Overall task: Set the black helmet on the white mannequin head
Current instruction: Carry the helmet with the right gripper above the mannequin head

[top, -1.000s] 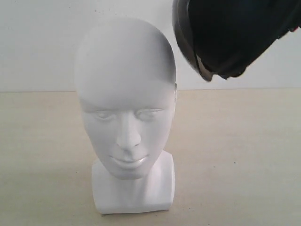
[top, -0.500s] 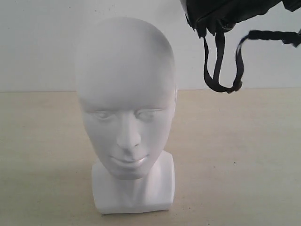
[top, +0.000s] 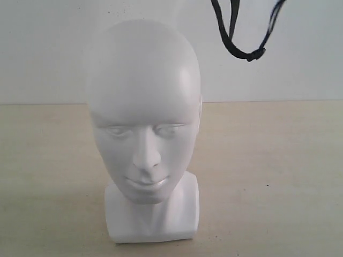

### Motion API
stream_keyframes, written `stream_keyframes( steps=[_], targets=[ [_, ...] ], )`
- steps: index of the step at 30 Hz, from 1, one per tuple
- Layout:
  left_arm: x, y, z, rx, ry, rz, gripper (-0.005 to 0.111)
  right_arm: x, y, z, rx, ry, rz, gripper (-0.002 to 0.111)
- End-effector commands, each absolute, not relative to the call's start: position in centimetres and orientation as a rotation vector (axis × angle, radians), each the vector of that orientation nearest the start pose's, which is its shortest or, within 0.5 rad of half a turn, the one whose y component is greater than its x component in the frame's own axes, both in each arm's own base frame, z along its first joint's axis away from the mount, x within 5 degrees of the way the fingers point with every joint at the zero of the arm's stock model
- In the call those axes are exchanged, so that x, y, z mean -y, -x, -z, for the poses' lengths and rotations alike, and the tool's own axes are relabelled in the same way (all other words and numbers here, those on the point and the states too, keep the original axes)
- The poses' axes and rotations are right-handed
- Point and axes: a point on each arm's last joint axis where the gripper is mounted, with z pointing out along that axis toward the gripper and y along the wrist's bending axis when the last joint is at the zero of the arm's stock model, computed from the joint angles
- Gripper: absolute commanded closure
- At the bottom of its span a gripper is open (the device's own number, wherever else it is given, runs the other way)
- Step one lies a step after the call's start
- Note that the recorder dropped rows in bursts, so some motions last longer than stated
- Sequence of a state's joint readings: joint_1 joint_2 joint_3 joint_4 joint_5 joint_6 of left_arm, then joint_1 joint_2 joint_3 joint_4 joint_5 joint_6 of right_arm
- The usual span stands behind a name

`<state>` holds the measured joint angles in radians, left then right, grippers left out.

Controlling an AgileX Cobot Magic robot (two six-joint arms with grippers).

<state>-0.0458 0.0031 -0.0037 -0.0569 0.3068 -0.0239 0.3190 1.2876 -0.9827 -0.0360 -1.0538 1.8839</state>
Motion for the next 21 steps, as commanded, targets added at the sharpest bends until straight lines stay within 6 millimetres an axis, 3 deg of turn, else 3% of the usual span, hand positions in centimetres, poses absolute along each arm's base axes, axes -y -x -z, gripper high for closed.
stream_keyframes(
  steps=[1,9,21],
  targets=[
    [0.4,-5.4,-18.5,-1.792,0.014,0.098,0.102,-8.7,-24.2,-45.7,-0.563,-0.519,-2.109,0.108],
    [0.4,-5.4,-18.5,-1.792,0.014,0.098,0.102,-9.7,-23.8,-45.9,-0.566,-0.514,-2.138,0.108],
    [0.4,-5.4,-18.5,-1.792,0.014,0.098,0.102,-11.0,-23.4,-48.8,-0.621,-0.438,-2.105,0.108]
  ],
)
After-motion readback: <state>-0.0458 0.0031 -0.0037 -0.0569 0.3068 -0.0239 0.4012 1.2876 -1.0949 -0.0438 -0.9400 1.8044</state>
